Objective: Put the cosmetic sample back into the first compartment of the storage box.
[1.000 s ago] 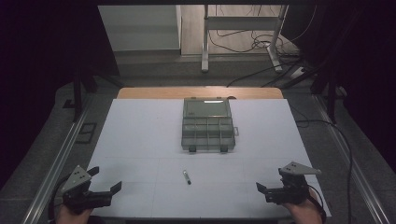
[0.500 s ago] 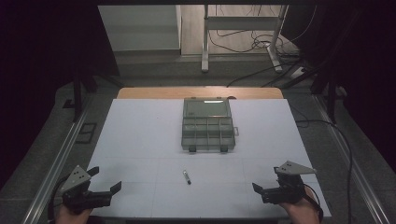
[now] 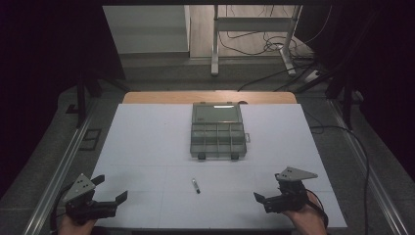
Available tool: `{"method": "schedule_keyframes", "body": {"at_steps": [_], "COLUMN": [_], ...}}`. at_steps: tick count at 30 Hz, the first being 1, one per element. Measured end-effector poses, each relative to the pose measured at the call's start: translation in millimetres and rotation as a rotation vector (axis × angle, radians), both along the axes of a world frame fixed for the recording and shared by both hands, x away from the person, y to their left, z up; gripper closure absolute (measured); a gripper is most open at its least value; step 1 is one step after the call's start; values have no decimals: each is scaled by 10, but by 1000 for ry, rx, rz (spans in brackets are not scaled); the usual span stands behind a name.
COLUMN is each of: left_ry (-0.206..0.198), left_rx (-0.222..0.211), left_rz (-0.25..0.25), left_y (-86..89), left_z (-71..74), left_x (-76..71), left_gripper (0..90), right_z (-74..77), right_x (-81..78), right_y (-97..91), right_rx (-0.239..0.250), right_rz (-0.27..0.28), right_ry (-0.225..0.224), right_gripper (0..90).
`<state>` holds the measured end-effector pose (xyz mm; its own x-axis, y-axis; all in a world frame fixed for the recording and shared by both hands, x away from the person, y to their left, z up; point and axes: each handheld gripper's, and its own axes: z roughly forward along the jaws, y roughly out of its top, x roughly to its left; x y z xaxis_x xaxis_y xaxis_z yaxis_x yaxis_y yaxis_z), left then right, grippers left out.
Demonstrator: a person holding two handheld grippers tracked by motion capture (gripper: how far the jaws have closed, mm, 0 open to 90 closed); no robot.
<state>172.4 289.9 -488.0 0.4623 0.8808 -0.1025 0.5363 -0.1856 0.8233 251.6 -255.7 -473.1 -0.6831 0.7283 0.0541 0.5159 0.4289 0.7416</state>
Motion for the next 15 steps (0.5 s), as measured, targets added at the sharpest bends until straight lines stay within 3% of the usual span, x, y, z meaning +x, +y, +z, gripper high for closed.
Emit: {"method": "schedule_keyframes", "body": {"at_steps": [8, 15], "left_ry": [1, 1], "left_rx": [-6, -4], "left_rz": [-7, -12], "left_y": [4, 1], "left_z": [-1, -1], "left_x": [5, 8], "left_gripper": [12, 13], "right_z": [-4, 19], "right_x": [32, 103], "right_y": [116, 277], "right_rx": [18, 4], "right_rz": [54, 113], "right_ry": [11, 2], "right_gripper": [0, 0]}}
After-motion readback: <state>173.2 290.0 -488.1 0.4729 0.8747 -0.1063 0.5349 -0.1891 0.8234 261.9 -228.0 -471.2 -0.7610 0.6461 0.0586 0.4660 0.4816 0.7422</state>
